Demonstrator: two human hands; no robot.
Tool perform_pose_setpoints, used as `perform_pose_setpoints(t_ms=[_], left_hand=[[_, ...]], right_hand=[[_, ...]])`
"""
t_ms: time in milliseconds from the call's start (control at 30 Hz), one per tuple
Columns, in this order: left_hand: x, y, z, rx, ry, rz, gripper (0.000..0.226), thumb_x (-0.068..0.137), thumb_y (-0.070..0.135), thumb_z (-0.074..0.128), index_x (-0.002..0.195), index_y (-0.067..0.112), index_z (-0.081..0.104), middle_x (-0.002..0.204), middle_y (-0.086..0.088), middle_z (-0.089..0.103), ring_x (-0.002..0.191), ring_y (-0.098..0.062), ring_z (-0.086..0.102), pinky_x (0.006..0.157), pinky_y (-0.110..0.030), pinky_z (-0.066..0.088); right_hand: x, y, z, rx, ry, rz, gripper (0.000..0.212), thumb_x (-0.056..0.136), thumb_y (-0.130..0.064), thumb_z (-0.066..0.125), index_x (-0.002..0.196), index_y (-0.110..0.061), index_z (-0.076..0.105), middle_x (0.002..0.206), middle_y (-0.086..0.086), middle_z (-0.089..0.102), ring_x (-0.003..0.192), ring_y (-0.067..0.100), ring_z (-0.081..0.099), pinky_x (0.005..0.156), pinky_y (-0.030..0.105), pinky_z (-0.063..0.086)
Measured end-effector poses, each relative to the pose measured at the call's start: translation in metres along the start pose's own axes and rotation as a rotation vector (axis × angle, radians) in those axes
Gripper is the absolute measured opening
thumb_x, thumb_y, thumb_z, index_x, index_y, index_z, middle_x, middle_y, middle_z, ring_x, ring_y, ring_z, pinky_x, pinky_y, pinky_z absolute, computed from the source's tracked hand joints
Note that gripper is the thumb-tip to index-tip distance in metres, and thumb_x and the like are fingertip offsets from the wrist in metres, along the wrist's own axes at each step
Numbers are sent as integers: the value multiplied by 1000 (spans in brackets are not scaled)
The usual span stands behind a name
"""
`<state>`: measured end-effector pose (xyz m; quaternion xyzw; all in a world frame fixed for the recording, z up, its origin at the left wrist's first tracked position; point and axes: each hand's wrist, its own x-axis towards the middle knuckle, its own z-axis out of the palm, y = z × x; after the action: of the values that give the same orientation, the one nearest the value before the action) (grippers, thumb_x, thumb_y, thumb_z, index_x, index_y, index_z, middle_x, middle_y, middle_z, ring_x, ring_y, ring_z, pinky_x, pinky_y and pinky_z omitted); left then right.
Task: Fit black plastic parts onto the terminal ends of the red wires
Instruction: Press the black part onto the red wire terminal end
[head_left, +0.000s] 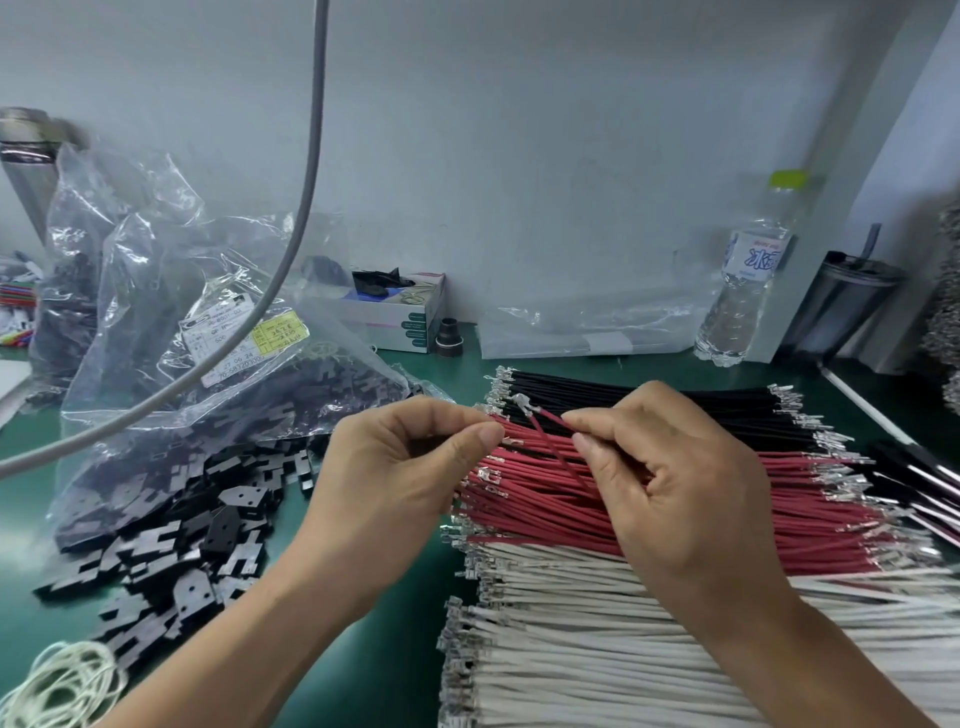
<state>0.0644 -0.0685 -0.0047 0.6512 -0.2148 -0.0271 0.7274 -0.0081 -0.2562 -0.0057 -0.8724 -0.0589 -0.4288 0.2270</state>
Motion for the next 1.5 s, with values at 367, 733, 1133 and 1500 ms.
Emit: perform_pose_setpoints(t_ms=[367, 733, 1133, 1500], left_hand=[[-4, 1, 9, -130, -26, -69, 10, 67, 22, 82, 73, 14, 81, 48, 3, 58, 39, -6, 41, 37, -13, 33], [-8, -9, 15, -6, -24, 67, 11, 89, 6, 77, 79, 9, 75, 55, 6, 64, 42, 0, 52, 44, -10, 41], [5, -7, -5, 562, -170, 168, 36, 86, 4, 79, 104, 35, 81, 96, 16, 70, 88, -3, 68, 76, -13, 50], [18, -6, -20, 358, 141, 150, 24, 83, 12, 82, 101, 28, 79, 82, 8, 78, 63, -6, 68, 61, -13, 53]], right_hand=[[-3, -17, 4, 165, -32, 25, 12, 92, -25, 68, 97, -19, 77, 86, -13, 64, 79, 11, 64, 64, 30, 52], [-1, -20, 4, -58, -11, -6, 11, 92, -32, 67, 86, -25, 72, 80, -14, 61, 69, 5, 55, 54, 32, 48], [6, -10, -3, 100, 67, 19, 11, 97, -24, 64, 96, -16, 71, 90, -10, 61, 83, 9, 59, 68, 26, 48], [14, -12, -15, -187, 81, -237, 12, 96, -14, 66, 92, -9, 76, 84, 0, 62, 72, 16, 58, 60, 29, 51]])
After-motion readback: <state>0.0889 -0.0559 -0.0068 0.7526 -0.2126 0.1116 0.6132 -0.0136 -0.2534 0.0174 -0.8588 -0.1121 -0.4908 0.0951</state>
